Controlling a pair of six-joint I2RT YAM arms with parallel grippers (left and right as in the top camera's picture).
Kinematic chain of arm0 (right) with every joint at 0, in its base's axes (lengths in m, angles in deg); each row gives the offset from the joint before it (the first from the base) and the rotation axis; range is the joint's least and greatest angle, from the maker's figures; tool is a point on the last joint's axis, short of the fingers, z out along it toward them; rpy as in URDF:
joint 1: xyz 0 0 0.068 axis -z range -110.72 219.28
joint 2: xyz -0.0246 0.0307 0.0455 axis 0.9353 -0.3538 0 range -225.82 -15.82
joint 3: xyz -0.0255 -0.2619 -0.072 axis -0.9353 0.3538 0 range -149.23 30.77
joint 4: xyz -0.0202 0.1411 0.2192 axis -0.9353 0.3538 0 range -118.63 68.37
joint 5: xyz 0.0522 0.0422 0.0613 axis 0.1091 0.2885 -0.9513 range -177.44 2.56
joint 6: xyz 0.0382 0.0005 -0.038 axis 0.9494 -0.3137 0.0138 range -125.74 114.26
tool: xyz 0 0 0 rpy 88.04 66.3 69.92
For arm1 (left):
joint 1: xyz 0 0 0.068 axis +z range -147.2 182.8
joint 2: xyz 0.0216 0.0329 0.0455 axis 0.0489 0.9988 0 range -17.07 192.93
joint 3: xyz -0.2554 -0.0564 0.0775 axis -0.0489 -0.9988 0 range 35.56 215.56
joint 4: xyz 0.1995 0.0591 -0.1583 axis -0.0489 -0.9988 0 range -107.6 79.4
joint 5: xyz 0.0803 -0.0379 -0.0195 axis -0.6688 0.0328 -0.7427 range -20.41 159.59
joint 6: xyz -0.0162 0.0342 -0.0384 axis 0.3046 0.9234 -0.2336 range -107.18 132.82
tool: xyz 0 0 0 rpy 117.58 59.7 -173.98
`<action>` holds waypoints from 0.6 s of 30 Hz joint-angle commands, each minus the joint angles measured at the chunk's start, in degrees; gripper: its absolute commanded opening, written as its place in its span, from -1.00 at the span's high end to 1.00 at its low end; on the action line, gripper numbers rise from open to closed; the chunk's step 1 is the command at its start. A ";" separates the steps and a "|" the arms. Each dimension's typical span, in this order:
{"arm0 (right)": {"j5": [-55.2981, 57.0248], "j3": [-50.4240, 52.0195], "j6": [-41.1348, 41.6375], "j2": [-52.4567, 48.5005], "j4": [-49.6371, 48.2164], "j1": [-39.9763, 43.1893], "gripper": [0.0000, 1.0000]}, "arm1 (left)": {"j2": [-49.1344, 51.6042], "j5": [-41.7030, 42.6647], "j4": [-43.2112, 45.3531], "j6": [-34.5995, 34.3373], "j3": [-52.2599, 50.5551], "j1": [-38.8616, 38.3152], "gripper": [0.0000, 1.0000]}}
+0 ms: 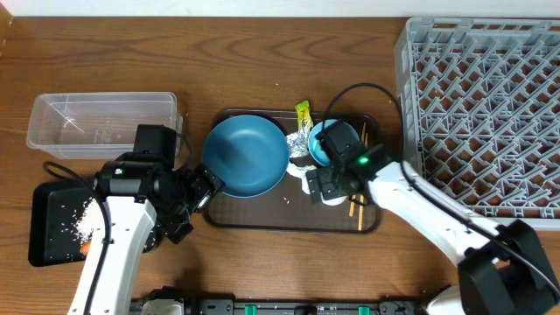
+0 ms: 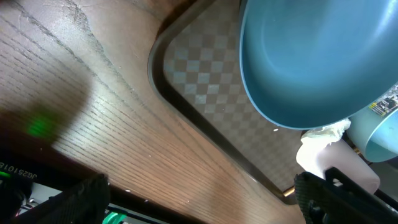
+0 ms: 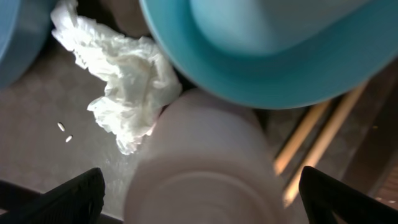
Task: Sort waste into correct bins and load items into the dishwasher rack
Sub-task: 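Reach the right gripper to the white cup on the brown tray, then grasp the white cup with the right gripper and lift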
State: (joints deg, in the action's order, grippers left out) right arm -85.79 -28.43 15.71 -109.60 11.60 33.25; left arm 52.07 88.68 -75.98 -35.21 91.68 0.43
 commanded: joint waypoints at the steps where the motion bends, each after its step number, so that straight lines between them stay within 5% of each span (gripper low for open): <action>1: 4.87 -1.22 3.76 -0.76 -0.11 -1.90 -0.97 | 0.15 -0.79 -0.15 -0.33 0.24 -0.17 -0.96; 12: 7.56 -1.20 4.90 -0.94 -0.44 -2.01 -0.13 | 0.15 -0.79 -0.15 -0.33 0.24 -0.17 -0.96; 18: 7.28 -2.49 4.87 0.48 0.42 -1.97 -0.06 | 0.15 -0.79 -0.15 -0.33 0.24 -0.17 -0.96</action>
State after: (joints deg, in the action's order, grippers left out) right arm -79.98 -28.71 20.19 -110.10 11.43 31.70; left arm 52.07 88.68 -75.98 -35.21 91.68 0.43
